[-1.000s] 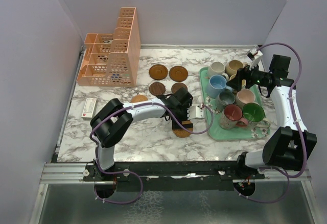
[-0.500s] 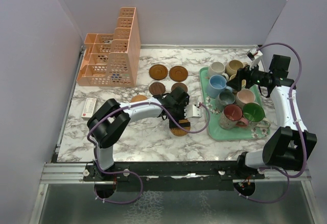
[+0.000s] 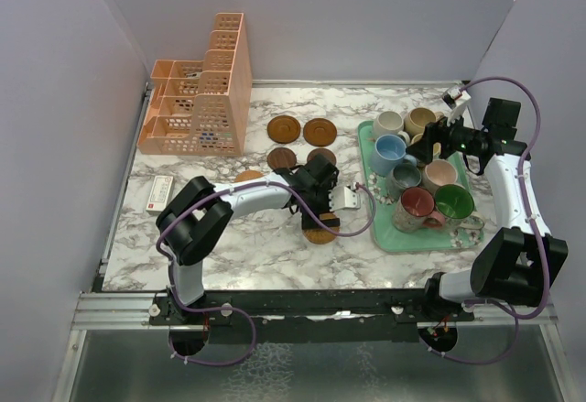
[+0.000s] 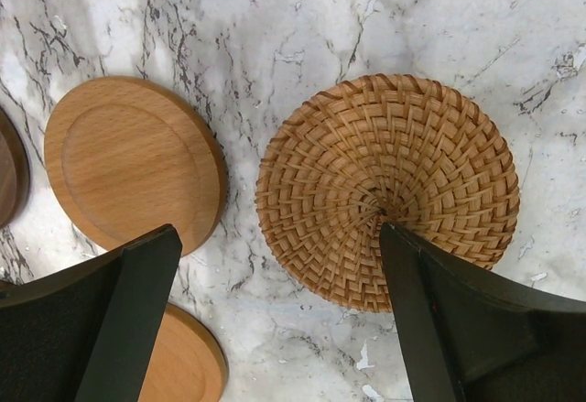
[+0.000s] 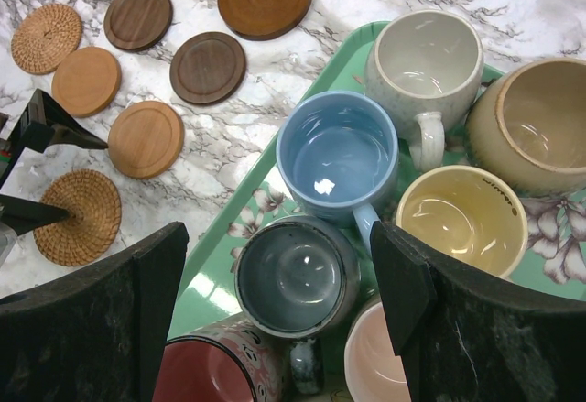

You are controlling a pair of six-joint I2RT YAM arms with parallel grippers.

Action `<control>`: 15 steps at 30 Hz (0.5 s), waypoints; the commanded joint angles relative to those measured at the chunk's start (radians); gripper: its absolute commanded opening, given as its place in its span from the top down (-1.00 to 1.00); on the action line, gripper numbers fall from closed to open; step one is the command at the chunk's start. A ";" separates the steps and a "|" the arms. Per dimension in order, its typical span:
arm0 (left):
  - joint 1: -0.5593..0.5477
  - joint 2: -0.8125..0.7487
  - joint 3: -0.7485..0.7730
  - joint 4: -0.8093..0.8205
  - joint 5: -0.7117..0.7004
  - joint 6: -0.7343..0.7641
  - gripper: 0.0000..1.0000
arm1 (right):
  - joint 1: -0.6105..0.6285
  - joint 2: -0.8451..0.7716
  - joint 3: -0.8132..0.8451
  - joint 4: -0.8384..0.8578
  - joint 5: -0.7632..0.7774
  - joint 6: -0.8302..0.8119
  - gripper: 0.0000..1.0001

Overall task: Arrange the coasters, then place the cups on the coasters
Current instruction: Move the coaster to the center of the board.

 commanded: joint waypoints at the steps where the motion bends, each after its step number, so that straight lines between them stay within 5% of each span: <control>1: 0.005 -0.031 0.046 -0.028 0.033 -0.029 -0.90 | 0.003 0.001 -0.003 0.004 -0.028 -0.012 -0.64; 15: 0.079 -0.180 0.014 -0.030 0.056 -0.067 -0.96 | 0.003 0.007 -0.006 0.009 -0.016 -0.015 -0.64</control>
